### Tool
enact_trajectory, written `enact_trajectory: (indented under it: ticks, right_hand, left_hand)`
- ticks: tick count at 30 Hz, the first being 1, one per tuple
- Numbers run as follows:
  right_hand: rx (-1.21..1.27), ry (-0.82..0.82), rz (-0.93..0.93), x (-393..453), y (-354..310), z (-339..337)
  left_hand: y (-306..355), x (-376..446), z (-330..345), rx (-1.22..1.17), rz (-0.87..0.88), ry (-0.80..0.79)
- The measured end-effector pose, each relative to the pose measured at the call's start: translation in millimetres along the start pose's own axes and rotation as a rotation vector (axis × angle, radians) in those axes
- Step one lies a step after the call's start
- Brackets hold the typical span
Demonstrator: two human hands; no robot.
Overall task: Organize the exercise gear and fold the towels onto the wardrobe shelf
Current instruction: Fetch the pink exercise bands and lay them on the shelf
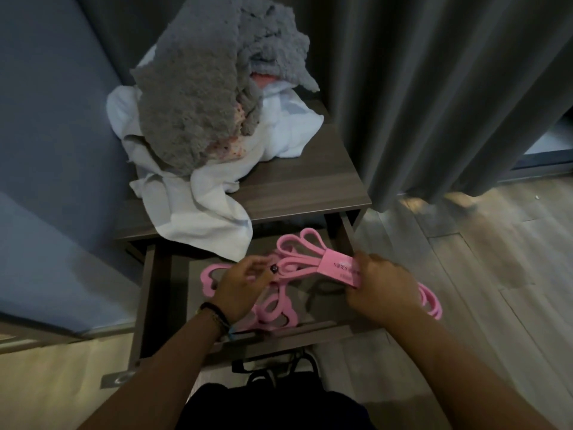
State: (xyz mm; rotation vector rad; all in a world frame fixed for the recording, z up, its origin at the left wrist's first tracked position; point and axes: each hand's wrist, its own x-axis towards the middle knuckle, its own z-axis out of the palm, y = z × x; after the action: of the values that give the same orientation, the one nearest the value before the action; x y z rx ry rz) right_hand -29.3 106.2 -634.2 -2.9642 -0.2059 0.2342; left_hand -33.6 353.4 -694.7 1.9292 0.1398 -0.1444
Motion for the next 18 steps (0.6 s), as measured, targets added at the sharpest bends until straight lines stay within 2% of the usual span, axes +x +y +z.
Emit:
enact_trajectory:
  ticks: [3, 6, 8, 10, 12, 14, 16, 18]
  right_hand:
    - [0.086, -0.052, 0.107, 5, 3, 14]
    - [0.212, -0.060, 0.200, 7, 2, 23]
    - [0.222, -0.059, 0.216, 8, 2, 25]
    - [0.218, -0.068, 0.215, 10, 3, 27]
    - [0.212, -0.082, 0.213, 11, 3, 29]
    - [0.203, -0.096, 0.217, 9, 2, 30]
    - [0.211, -0.095, 0.222, 8, 2, 29]
    - [0.216, -0.092, 0.234, 7, 2, 28]
  left_hand:
    - [-29, 15, 4, 0.158, -0.111, -0.102]
    - [-47, 25, 7, 0.547, -0.278, -0.223]
    - [-50, 27, 10, 0.667, -0.313, -0.197]
    - [-51, 28, 14, 0.609, -0.326, -0.118]
    - [-56, 32, 17, 0.669, -0.292, -0.080]
    - [-58, 34, 19, 0.795, -0.240, -0.119]
    - [-50, 32, 16, 0.852, -0.136, -0.116]
    - [-42, 30, 14, 0.827, 0.020, -0.046]
